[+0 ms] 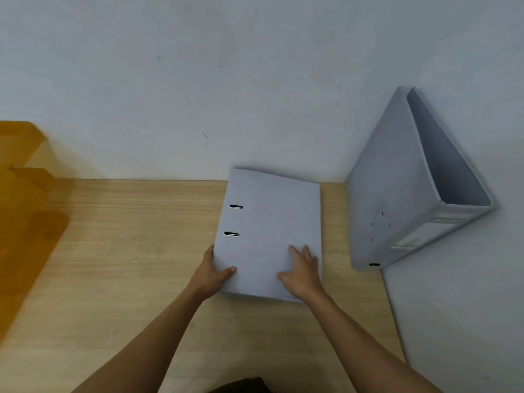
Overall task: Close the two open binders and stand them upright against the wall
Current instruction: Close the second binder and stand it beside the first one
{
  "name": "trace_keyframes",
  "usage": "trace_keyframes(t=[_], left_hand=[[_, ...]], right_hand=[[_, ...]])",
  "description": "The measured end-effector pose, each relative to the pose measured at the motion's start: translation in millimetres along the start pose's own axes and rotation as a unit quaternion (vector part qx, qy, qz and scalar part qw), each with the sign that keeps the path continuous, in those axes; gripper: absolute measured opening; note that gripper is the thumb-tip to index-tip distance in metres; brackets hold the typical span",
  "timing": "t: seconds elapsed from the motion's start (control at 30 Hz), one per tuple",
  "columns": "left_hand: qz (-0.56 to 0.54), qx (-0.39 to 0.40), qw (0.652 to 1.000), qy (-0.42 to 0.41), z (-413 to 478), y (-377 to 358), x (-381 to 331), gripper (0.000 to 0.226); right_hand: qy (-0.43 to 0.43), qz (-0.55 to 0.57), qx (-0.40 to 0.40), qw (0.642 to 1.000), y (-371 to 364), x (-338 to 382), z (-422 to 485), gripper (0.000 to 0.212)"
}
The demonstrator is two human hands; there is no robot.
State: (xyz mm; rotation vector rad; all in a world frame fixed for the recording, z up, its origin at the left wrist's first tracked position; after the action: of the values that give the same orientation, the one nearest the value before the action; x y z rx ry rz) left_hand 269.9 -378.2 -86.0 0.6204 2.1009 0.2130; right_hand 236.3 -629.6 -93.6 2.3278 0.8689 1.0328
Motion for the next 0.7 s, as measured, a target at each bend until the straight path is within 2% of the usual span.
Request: trace_keyframes(t=[0.17, 0.3, 0.37, 0.4, 0.47, 0.53, 0.6, 0.7], left_hand=[[0.045, 0.002, 0.999, -0.027, 0.6, -5.6, -1.8, 0.09], [0.03, -0.001, 0.999, -0.037, 1.1, -7.3, -0.3, 0.089], [0.001, 0.006, 1.0, -0.013, 5.2, -6.6, 2.5, 0.088], [-0.012, 0.006, 1.0, 0.003, 7.3, -6.4, 4.4, 0.083], [-0.064, -0.01, 0.997, 0.049, 10.9, -4.8, 7.8, 0.059], [-0.176, -0.015, 0.977, 0.116, 11.6, -4.2, 8.5, 0.043], [-0.261, 0.004, 0.951, 0.164, 14.1, -4.0, 10.5, 0.057], [-0.283, 0.065, 0.943, 0.163, 19.4, -10.8, 6.1, 0.075]], right_hand=[[-0.028, 0.036, 0.002, 0.999, -7.1, -8.2, 2.0, 0.083], [-0.025, 0.046, 0.024, 0.998, -14.9, -0.4, 3.7, 0.086], [-0.028, 0.052, 0.039, 0.998, -16.8, 3.8, 5.6, 0.088], [-0.03, 0.062, 0.047, 0.997, -16.6, 5.2, 6.7, 0.09], [-0.034, 0.092, 0.062, 0.993, -13.8, 8.3, 8.5, 0.09], [-0.036, 0.126, 0.074, 0.989, -10.9, 11.6, 7.5, 0.088], [-0.032, 0.153, 0.08, 0.984, -9.5, 15.7, 3.5, 0.085], [-0.018, 0.186, 0.072, 0.98, -4.8, 22.1, -5.6, 0.084]])
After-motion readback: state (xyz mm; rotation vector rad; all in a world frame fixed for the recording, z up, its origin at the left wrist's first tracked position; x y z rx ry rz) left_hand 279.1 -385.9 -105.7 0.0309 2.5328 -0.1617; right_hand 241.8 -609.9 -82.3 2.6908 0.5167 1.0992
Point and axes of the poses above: each hand's wrist, its own z-axis towards the middle knuckle, its own y-axis out of the back of the hand, x = y × z, the point moved 8 cm from there along z, towards the middle knuckle, and after that the axes turned 4 degrees about x, right-handed, at the moved point
